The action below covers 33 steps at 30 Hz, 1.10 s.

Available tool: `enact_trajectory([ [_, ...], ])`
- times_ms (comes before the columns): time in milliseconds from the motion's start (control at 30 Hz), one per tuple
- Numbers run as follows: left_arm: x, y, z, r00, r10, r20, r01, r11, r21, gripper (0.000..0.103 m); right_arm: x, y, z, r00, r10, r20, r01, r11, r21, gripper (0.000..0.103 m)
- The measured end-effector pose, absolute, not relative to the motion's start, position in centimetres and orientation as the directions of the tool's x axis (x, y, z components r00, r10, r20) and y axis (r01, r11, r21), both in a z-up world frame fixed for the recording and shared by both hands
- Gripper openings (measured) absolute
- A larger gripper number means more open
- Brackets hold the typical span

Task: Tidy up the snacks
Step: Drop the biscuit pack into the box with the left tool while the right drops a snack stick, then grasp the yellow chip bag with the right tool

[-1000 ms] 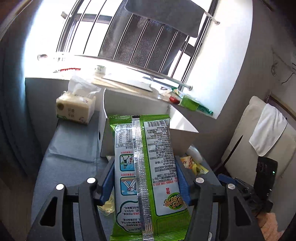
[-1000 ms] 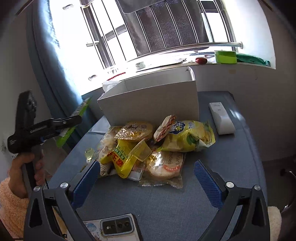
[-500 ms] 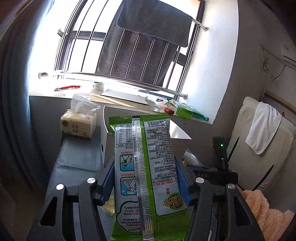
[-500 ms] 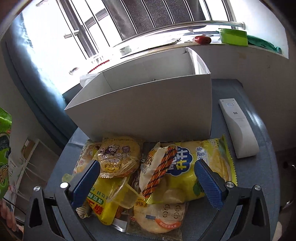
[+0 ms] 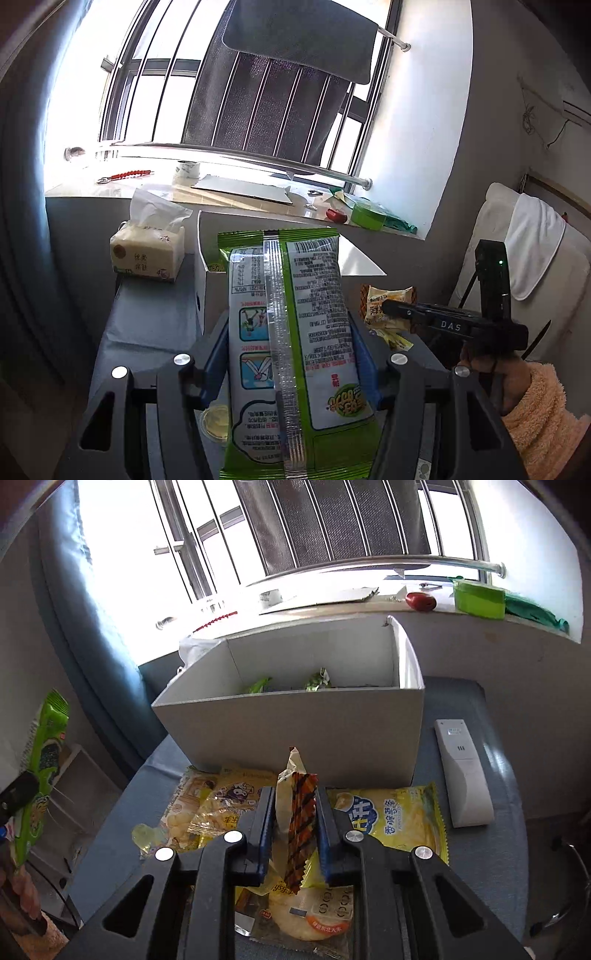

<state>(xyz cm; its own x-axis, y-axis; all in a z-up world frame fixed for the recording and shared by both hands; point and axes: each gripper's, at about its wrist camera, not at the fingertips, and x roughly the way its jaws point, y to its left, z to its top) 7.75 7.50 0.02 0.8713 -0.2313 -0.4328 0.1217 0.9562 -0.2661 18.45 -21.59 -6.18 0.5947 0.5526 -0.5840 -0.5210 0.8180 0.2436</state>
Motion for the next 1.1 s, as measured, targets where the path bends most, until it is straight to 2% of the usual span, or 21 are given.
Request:
enact_trajectory([
  [167,13.1,7.9,2.1,0.877,-0.232,-0.421,0.125,0.956,-0.267,0.063,19.5,-22.6,-2.0,0.640,0.581,-0.503,-0.523,0.809,0.268,0.022],
  [333,21.0,7.9,3.4,0.837,-0.241,-0.491,0.084,0.943,-0.321,0.064,24.5,-21.3,0.2,0.632,0.581,-0.513,-0.497,0.812,0.307,0.022],
  [467,26.1,6.9,3.7,0.815,-0.212,-0.540,0.060,0.957,-0.285,0.065,28.4,-20.3,1.2,0.623,0.562,-0.545,-0.467,0.825,0.317,0.022],
  [533,28.0,7.1,3.0,0.800,-0.194,-0.567,0.022,0.955,-0.296,0.070,29.6,-19.9,1.5,0.619,0.560,-0.550,-0.472,0.826,0.309,0.022],
  [567,28.9,7.2,2.7,0.795,-0.177,-0.581,-0.004,0.955,-0.296,0.076,30.1,-19.8,1.4,0.617,0.563,-0.550,-0.475,0.824,0.310,0.022],
  [600,29.6,7.4,2.3,0.787,-0.167,-0.594,-0.017,0.956,-0.292,0.091,30.7,-19.6,1.4,0.616,0.560,-0.554,-0.472,0.826,0.310,0.022],
  [633,30.2,7.5,1.9,0.776,-0.152,-0.612,-0.038,0.957,-0.286,0.100,31.2,-19.4,1.3,0.610,0.554,-0.566,-0.468,0.829,0.306,0.022],
  [667,30.6,7.8,1.4,0.763,-0.144,-0.631,-0.058,0.956,-0.287,0.103,31.7,-19.2,1.2,0.600,0.548,-0.583,-0.465,0.832,0.303,0.029],
  [700,30.6,8.0,1.0,0.747,-0.146,-0.649,-0.071,0.952,-0.297,0.103,32.1,-19.1,1.1,0.590,0.540,-0.600,-0.458,0.836,0.302,0.068],
  [733,30.4,8.3,0.8,0.739,-0.149,-0.658,-0.082,0.948,-0.307,0.103,32.2,-19.3,1.1,0.592,0.541,-0.597,-0.449,0.837,0.313,0.090],
  [767,30.0,8.5,0.7,0.742,-0.146,-0.655,-0.091,0.945,-0.314,0.103,31.8,-19.8,1.3,0.609,0.560,-0.562,-0.448,0.827,0.339,0.103],
  [867,28.0,9.1,1.0,0.765,-0.148,-0.627,-0.083,0.943,-0.323,0.103,30.5,-20.9,1.9,0.641,0.586,-0.495,-0.457,0.810,0.367,0.103],
  [1100,22.1,9.1,3.6,0.812,-0.142,-0.566,-0.019,0.963,-0.269,0.103,27.6,-22.1,2.4,0.612,0.645,-0.457,-0.493,0.764,0.416,0.103],
])
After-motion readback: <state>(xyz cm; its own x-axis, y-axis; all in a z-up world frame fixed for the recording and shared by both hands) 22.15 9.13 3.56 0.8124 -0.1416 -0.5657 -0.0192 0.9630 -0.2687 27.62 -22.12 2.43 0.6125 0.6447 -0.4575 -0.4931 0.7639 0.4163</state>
